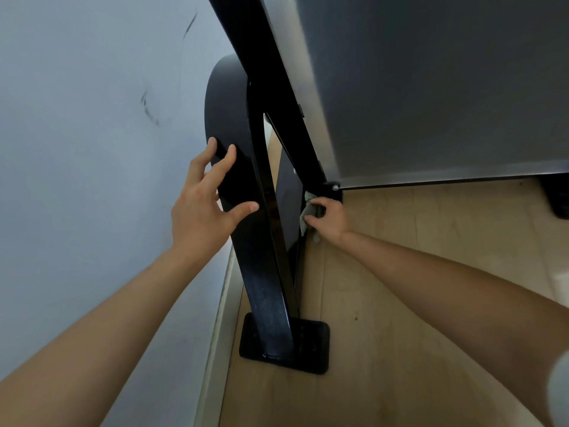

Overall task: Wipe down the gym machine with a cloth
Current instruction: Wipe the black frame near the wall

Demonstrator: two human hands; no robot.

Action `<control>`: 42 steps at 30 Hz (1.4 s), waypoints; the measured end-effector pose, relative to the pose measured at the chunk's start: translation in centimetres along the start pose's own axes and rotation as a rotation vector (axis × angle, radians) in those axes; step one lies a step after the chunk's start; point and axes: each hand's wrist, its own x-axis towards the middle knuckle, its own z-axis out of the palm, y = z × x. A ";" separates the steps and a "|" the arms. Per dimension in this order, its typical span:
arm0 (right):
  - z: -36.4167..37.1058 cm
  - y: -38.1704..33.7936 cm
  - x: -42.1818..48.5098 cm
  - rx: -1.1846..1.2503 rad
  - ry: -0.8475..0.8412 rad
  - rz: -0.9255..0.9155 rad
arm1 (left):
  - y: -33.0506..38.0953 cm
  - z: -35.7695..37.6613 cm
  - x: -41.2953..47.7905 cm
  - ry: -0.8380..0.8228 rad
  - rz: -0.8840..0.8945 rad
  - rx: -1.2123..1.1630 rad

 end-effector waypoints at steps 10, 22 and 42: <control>1.2 -1.8 0.4 0.197 0.065 0.220 | 0.0 0.0 -0.1 0.006 0.007 0.007; 1.0 -1.1 -8.1 0.520 -0.354 0.539 | 0.5 -0.2 -0.2 -0.002 -0.009 -0.022; -3.0 -11.2 -10.3 0.854 -0.260 0.428 | 1.1 -0.6 -0.3 0.022 -0.017 0.000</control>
